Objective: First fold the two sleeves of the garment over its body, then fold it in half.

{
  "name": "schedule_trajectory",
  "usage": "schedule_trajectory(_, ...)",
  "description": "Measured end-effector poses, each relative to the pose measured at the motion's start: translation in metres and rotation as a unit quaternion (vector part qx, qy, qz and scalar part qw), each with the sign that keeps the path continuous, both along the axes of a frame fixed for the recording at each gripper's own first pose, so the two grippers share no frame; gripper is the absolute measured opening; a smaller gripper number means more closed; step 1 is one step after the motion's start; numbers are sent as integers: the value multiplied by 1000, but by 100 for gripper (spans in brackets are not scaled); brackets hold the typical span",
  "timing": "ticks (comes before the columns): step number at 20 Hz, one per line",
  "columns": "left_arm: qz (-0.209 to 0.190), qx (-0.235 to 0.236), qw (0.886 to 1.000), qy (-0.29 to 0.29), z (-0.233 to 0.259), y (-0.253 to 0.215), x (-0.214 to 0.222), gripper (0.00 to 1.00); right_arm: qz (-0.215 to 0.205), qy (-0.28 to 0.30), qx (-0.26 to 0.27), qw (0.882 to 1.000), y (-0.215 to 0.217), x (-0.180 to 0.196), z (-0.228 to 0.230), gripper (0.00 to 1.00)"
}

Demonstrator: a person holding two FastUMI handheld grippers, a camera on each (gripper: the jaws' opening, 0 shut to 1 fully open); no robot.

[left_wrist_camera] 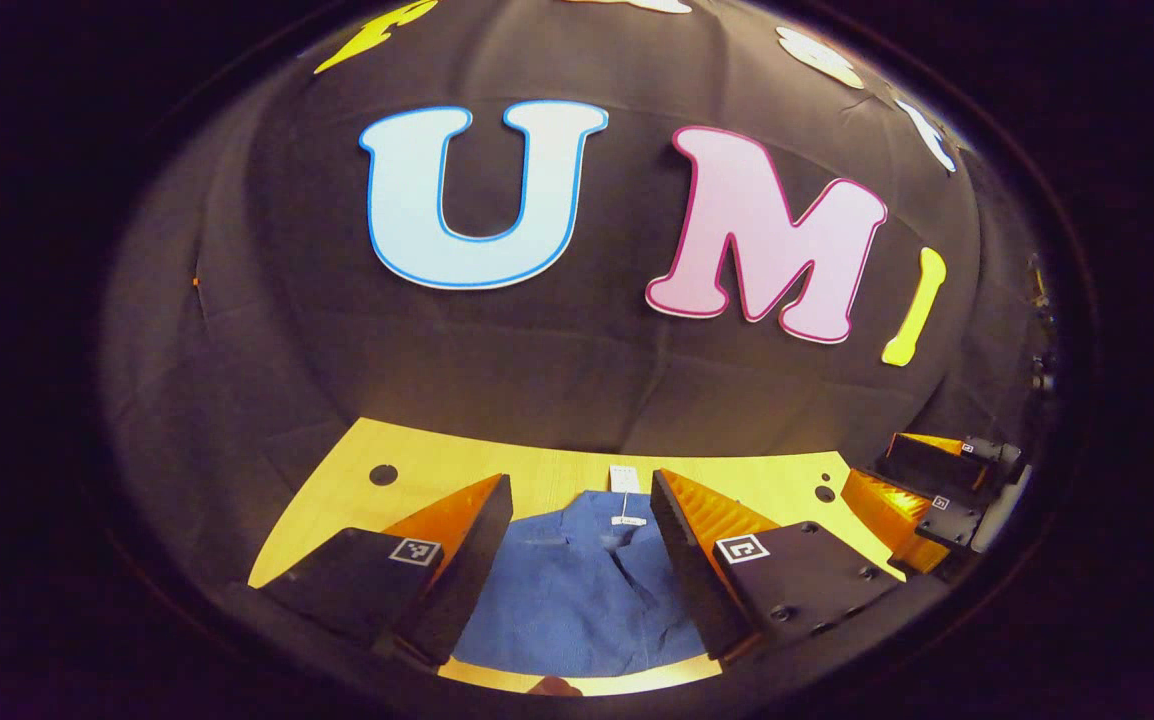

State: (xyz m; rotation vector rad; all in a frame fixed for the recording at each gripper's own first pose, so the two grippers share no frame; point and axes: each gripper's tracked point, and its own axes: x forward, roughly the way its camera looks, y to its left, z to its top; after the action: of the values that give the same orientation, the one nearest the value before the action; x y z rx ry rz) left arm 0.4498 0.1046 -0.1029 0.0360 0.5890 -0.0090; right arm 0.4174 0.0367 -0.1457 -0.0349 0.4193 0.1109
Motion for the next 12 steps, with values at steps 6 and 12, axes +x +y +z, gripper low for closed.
schedule_trajectory(6, -22, 48, 997, -62, 59, 13, -71, 82, -28, -63, 8, 998, 29, -58, 70, 99)
schedule_trajectory(12, -17, 30, 989, -146, 107, 38, -138, 80, -60, -95, 31, 993, 44, -124, 121, 99)
